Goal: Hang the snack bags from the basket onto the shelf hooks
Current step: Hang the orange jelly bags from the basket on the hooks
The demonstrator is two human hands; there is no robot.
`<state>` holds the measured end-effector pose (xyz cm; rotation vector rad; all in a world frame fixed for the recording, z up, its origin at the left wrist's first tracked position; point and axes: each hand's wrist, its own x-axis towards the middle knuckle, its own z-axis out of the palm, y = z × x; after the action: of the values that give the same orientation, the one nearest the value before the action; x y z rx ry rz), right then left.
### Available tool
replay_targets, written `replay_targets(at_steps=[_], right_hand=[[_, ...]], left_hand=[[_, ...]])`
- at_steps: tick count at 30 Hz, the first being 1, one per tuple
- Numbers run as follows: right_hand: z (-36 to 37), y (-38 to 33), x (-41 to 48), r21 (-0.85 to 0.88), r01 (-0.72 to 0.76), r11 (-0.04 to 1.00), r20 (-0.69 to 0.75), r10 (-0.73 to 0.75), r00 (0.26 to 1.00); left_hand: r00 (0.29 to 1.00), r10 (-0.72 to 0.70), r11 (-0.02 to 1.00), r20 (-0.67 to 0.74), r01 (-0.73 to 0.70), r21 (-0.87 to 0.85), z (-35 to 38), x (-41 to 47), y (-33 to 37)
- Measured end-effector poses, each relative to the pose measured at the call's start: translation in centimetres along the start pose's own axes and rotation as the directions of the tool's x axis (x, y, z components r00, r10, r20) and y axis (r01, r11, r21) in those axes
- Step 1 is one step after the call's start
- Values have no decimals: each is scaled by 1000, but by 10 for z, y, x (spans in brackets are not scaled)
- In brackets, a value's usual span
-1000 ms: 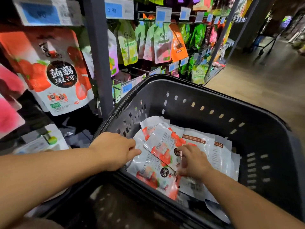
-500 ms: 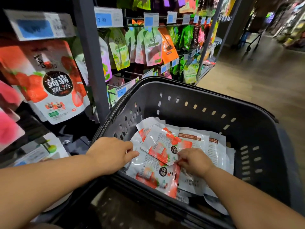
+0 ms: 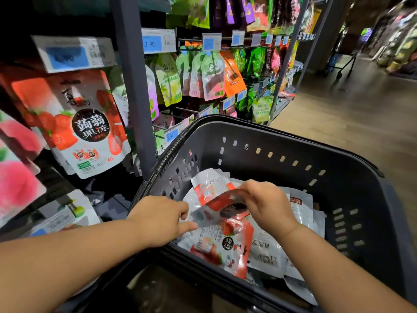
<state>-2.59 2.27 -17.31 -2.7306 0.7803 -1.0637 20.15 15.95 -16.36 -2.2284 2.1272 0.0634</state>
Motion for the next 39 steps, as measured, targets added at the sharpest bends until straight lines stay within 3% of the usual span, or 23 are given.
replay_targets(at_steps=[3, 7, 12, 14, 19, 21, 23, 26, 28, 31, 34, 39], right_hand=[[-6, -14, 11, 25, 145, 989, -50, -144, 988], [-11, -38, 22, 121, 239, 963, -69, -232, 970], [-3, -62, 40, 179, 283, 942, -49, -278, 959], [0, -66, 47, 204, 277, 939, -64, -269, 961], [1, -68, 65, 253, 256, 933, -76, -245, 967], [1, -64, 73, 321, 185, 929, -70, -172, 983], [1, -52, 78, 436, -7, 900, -65, 39, 997], [9, -13, 65, 506, -307, 806, -46, 381, 923], [24, 18, 39, 454, -492, 743, 32, 539, 842], [47, 54, -5, 67, -694, 717, 391, 621, 679], [61, 68, -30, -180, -656, 733, 572, 621, 536], [58, 59, -26, -285, -580, 763, 607, 612, 508]], left_hand=[[1000, -9, 1000, 14, 9, -25, -3, 0, 0], [1000, 11, 997, 21, -9, -74, -7, 2, 1], [999, 8, 998, 32, -6, -61, -21, 6, 6], [996, -40, 994, 74, 47, -97, -24, 6, 7], [993, -110, 971, 30, 114, -208, -21, 8, 1], [989, -147, 964, -10, 141, -224, -21, 6, 3], [972, -231, 952, -52, 215, -220, -21, 5, 6], [938, -318, 924, -139, 274, -266, -15, 4, 7], [922, -317, 908, -224, 227, -351, -9, 4, 4], [875, -258, 908, -410, 75, -412, 0, 4, -1], [878, -262, 931, -400, 121, -345, 4, 2, -7], [839, -368, 858, -401, 140, -494, -5, 3, -14]])
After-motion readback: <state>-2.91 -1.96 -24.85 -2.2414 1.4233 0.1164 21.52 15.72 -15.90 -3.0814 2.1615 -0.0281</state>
